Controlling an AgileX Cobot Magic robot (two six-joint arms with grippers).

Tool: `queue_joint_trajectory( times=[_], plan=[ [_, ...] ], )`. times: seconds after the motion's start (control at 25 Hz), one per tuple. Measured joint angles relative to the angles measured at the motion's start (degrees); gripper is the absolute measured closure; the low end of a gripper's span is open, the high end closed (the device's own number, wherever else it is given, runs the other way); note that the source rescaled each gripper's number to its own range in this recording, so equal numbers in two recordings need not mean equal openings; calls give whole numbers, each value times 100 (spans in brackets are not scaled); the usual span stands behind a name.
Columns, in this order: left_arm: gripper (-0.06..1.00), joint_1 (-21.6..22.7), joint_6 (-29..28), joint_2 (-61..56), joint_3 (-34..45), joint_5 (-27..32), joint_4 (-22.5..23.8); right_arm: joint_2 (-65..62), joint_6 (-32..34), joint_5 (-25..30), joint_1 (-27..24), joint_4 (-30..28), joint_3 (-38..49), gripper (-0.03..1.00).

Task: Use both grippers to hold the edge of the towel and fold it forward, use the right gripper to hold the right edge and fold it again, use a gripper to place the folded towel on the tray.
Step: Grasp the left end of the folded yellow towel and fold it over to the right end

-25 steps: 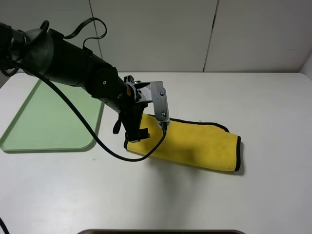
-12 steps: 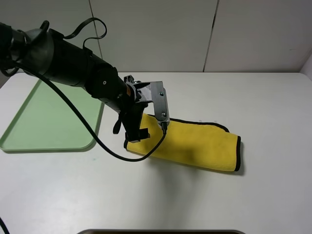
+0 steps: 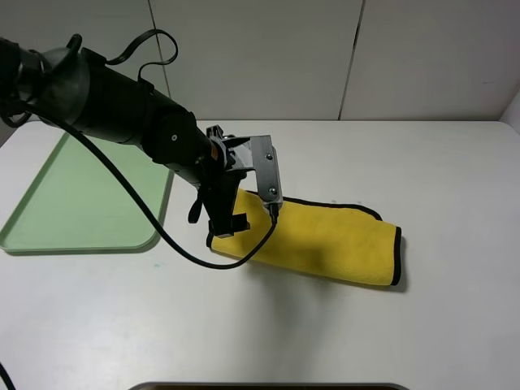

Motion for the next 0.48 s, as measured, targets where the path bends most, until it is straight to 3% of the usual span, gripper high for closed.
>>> queue_joint_trajectory(
  times=[0.2, 0.48],
  plan=[
    [-4, 0, 0, 0, 0, 15, 0, -12, 0, 0, -489, 6, 0, -3],
    [-4, 0, 0, 0, 0, 192, 0, -12, 0, 0, -503, 16, 0, -3]
  ],
)
